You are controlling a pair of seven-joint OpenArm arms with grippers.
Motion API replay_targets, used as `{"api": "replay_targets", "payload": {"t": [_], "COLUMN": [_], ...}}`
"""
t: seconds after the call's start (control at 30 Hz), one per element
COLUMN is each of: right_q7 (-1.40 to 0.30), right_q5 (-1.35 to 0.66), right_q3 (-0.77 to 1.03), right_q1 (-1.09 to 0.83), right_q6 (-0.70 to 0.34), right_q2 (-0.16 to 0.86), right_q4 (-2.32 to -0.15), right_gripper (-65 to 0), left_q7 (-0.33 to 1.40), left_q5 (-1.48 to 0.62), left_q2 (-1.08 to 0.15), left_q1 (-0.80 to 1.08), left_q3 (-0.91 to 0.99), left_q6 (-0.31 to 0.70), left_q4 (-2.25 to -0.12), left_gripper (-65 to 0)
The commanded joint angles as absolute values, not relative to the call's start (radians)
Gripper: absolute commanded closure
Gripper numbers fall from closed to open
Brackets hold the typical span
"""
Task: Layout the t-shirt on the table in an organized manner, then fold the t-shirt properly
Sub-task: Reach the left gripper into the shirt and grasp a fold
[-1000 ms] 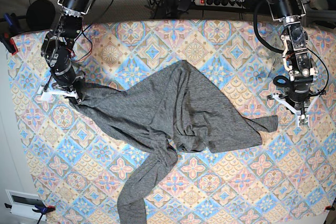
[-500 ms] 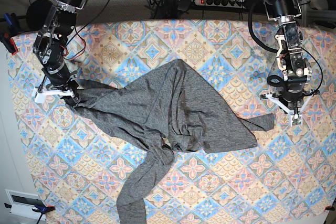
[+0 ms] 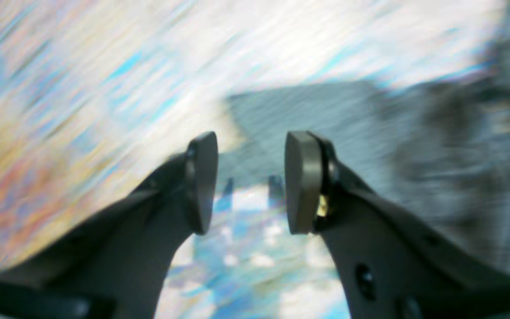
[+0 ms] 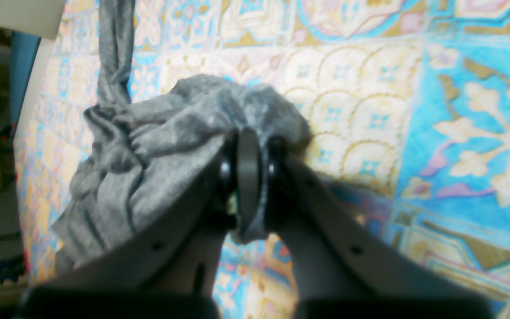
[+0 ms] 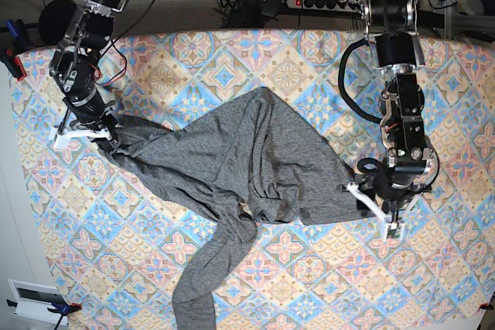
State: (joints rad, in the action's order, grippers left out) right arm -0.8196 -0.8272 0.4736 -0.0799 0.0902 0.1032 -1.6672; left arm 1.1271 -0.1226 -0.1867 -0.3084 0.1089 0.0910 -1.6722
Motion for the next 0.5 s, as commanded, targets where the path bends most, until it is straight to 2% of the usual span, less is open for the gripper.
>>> {"api": "replay_targets", "payload": {"t": [0.0,0.2,0.47], "right_q7": [-0.805,-0.805,-0.805], "right_q5": [-0.84,-0.84,-0.84], "right_q3": [0.476,0.476,0.476], "right_q1": [-0.068,-0.067,-0.067], "right_q6": [0.084,0.084,0.084], "right_q2": [0.117,0.117,0.117], "right_q4": [-1.685,-1.685,-1.685], "right_gripper": [0.0,0.0,0.0], "left_q7": [1.132,1.26,1.262], "left_q5": [-0.137,-0.228,-0.386], "left_q2": [-0.179,-0.082,-0.036], "left_q1": [-0.357,-0.481,-0.562], "left_q3": [0.105,0.099,0.136], "left_q6": [0.087,0.087,0.085], "left_q4": [-1.656,-1.44,-1.254], "left_gripper": [-25.0,-25.0,-25.0]}}
